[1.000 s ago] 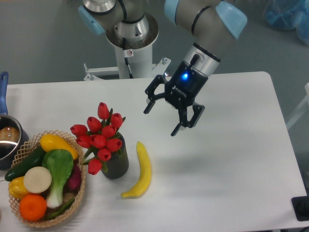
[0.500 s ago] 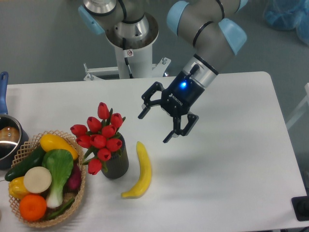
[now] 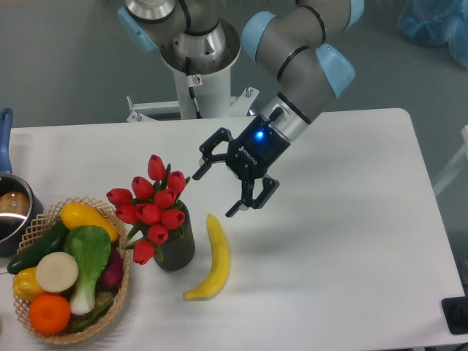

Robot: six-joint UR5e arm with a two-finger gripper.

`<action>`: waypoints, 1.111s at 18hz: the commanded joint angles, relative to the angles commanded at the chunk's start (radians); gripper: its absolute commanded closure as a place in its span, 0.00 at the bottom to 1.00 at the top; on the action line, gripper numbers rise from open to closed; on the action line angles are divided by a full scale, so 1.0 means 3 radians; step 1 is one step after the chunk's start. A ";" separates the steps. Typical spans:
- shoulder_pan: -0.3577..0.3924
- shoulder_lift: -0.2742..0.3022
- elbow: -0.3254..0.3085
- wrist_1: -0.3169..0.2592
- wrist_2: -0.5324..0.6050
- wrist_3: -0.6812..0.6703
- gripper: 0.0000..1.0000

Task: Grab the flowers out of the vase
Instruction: 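Move the open gripper toward the red tulips in the dark vase, then lower the gripper around the tulip stems just above the vase rim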

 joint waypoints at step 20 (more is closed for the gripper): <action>-0.0271 -0.0061 -0.0072 0.0066 -0.0051 0.0174 0.00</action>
